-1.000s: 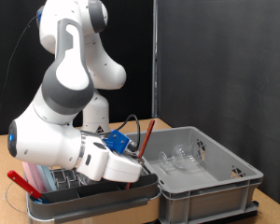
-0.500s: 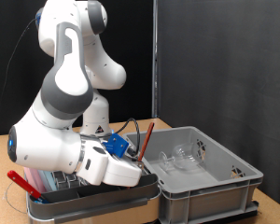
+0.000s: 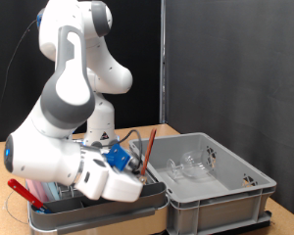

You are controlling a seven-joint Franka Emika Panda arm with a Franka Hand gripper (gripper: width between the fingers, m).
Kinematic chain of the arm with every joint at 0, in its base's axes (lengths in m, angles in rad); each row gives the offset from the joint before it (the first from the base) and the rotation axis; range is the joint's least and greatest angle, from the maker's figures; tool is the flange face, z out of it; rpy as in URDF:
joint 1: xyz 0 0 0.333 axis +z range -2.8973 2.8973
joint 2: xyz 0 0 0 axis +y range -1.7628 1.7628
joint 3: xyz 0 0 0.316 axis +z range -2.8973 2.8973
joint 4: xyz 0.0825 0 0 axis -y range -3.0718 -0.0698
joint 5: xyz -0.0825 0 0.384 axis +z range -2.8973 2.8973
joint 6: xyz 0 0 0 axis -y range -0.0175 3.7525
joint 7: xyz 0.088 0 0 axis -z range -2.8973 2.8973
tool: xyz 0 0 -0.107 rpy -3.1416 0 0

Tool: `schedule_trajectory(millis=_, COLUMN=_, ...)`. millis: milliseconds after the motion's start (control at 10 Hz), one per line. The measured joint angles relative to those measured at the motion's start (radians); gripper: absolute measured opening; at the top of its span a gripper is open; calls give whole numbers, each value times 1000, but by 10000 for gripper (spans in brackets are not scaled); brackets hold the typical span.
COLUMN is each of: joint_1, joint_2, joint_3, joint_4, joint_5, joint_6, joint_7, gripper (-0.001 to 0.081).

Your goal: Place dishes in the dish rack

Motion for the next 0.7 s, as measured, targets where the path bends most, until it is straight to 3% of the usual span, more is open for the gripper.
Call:
schedule_trajectory(millis=100, joint_1=-1, joint_2=11, joint_3=-12, joint_4=-3, joint_5=-6, joint_6=1, joint_7=0, gripper=253)
schedule_trajectory(millis=200, joint_1=-1, joint_2=22, joint_3=-19, joint_4=-3, joint_5=-7, joint_6=2, joint_7=-2, gripper=253)
schedule_trajectory(millis=300, joint_1=-1, joint_2=24, joint_3=-20, joint_4=-3, joint_5=-7, joint_6=7, joint_7=-3, gripper=437)
schedule_trajectory(millis=400, joint_1=-1, joint_2=24, joint_3=-20, joint_4=-2, joint_5=-7, joint_6=10, joint_7=-3, gripper=572)
schedule_trajectory(millis=500, joint_1=-1, joint_2=24, joint_3=-20, joint_4=-2, joint_5=-7, joint_6=10, joint_7=-5, gripper=572)
schedule_trajectory(millis=600, joint_1=-1, joint_2=24, joint_3=-20, joint_4=-2, joint_5=-7, joint_6=6, joint_7=-9, gripper=761)
schedule_trajectory(millis=700, joint_1=-1, joint_2=24, joint_3=-19, joint_4=0, joint_5=-2, joint_6=2, joint_7=-15, gripper=761)
